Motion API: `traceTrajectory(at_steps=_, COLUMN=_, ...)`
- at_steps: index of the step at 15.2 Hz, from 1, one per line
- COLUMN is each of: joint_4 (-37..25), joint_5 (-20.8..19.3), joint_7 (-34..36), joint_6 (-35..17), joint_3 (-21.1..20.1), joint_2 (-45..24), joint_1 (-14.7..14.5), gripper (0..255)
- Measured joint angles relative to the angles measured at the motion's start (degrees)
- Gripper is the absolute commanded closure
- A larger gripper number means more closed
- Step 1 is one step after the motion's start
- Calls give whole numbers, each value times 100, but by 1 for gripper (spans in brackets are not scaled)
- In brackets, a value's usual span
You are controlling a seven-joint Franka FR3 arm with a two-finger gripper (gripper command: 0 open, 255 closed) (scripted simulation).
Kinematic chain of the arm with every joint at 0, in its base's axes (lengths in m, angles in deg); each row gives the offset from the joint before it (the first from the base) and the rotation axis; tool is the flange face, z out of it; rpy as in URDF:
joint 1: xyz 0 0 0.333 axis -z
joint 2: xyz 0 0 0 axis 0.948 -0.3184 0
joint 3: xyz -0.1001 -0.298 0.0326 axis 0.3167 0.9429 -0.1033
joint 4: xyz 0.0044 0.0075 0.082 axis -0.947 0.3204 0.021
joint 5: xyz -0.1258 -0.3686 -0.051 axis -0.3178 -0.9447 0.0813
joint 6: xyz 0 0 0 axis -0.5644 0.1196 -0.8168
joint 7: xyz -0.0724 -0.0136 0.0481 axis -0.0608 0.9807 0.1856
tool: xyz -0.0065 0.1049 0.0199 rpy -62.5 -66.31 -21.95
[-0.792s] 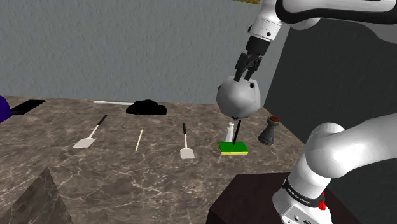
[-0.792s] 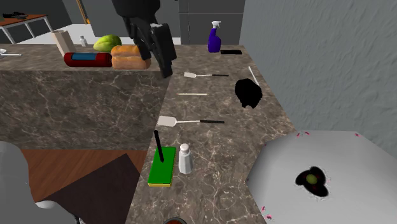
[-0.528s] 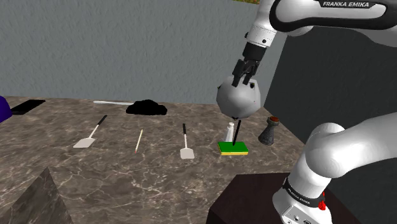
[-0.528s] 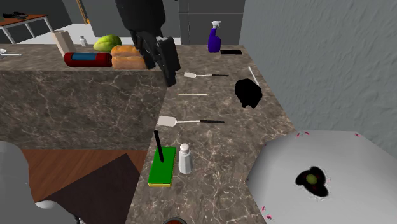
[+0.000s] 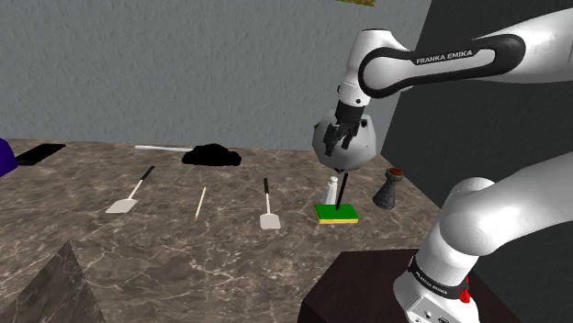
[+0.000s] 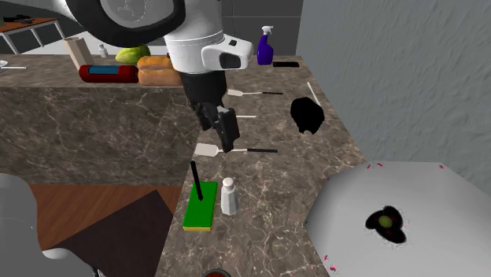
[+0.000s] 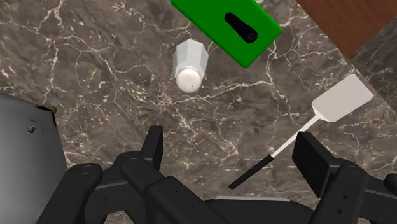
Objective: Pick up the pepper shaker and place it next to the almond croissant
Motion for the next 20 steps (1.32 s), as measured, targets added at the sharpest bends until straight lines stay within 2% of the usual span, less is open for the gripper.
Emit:
traceTrajectory(at_steps=9, joint_4=754, joint_5=-502, joint_7=356, joint_6=-1343, joint_3=-179, joint_2=-984, joint_1=299, gripper=0)
traceTrajectory(at_steps=15, joint_4=1023, joint_5=-605, joint_7=399, joint_6=-1956, joint_3=-165, joint_2=-1341, joint_1=370, gripper=0)
traceTrajectory(at_steps=20, joint_4=1085, joint_5=-620, joint_7=413, joint_6=-2089, joint_3=-166, joint_2=-1408, joint_1=379, gripper=0)
